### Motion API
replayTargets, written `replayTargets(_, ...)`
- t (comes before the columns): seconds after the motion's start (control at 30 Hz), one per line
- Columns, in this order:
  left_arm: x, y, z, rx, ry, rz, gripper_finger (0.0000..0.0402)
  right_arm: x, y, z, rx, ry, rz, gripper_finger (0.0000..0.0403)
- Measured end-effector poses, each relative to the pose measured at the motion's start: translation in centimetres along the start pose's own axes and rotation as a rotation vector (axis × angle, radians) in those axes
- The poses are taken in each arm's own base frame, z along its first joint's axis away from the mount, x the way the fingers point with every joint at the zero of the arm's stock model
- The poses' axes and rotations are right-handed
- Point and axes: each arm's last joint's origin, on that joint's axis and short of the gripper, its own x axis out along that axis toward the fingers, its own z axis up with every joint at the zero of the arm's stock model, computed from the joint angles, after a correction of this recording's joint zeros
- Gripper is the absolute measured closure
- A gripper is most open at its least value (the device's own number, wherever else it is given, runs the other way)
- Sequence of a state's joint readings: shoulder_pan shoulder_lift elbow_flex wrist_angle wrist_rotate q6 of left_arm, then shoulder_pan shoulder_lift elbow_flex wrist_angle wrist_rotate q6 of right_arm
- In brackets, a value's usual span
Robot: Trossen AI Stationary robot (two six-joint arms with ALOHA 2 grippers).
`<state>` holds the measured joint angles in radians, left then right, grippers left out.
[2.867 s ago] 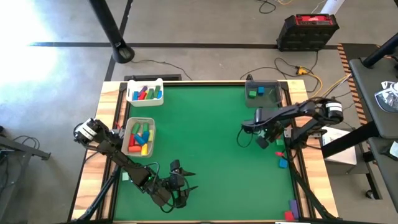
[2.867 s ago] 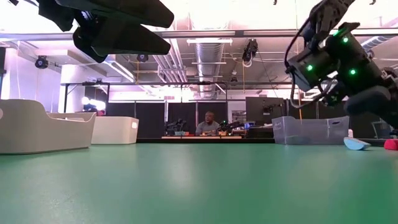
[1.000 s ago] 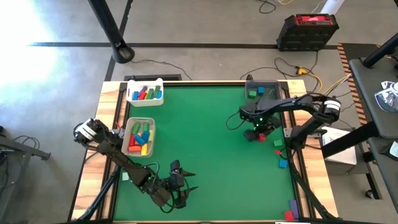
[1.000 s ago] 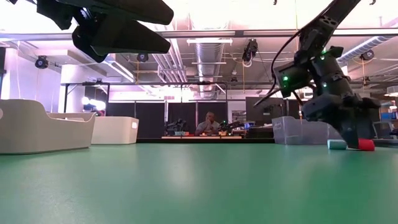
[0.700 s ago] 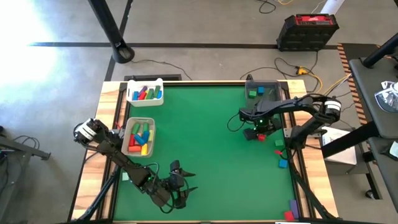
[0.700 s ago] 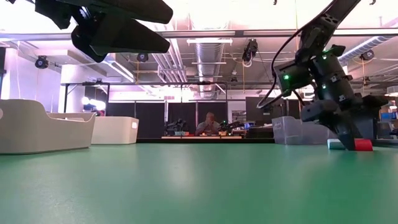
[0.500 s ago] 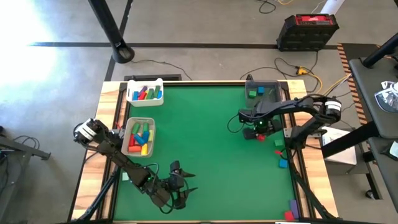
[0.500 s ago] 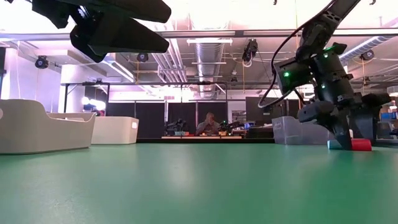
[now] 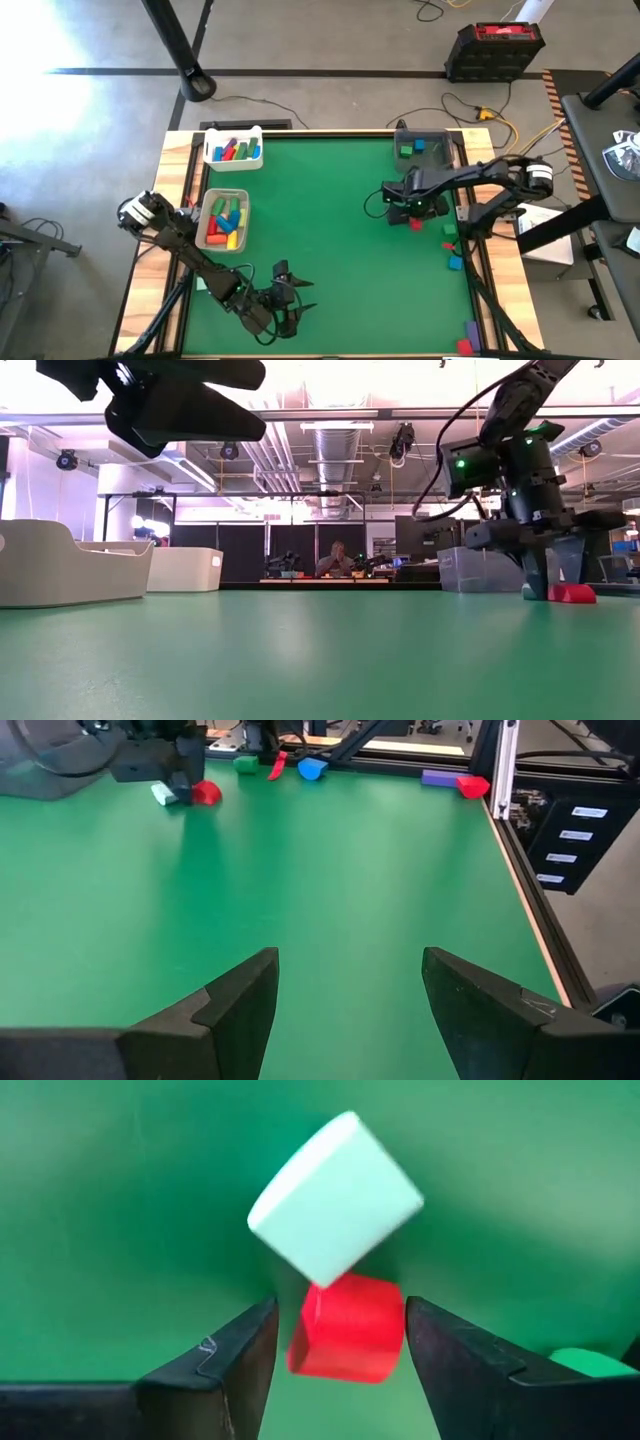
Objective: Sort blocks by size
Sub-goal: Put the red half circle block into the black bin
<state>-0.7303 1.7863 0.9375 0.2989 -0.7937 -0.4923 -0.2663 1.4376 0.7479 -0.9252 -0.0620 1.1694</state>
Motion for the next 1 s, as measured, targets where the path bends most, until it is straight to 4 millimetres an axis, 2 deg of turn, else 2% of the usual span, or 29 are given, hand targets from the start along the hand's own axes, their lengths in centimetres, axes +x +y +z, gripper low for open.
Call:
replayTargets(0.3,0.0,0.0,0.0,0.0,0.0,0.0,0.0169,0.1,0.1,-0.7,-0.033,0.014,-0.018,0.02)
replayTargets(0.4,0.0,0.0,0.0,0.0,0.0,0.001,0.0169,0.2,0.1,-0.7,-0.036,0.012,-0.012,0.0219)
replayTargets(0.6,0.0,0.0,0.0,0.0,0.0,0.001,0.0169,0.3,0.2,-0.7,-0.054,0.011,0.005,0.0282)
replayTargets(0.73,0.0,0.0,0.0,0.0,-0.001,-0.001,0.0169,0.1,0.3,-1.1,-0.11,0.026,0.007,0.0282)
replayTargets(0.8,-0.1,-0.1,0.0,-0.003,-0.004,-0.005,0.0169,-0.8,0.3,-1.8,-0.152,0.043,-0.007,0.0282)
replayTargets(1.0,-0.2,-0.2,0.0,-0.005,-0.008,-0.004,0.0169,-5.9,-0.2,-3.5,-0.219,-0.049,0.087,0.0277)
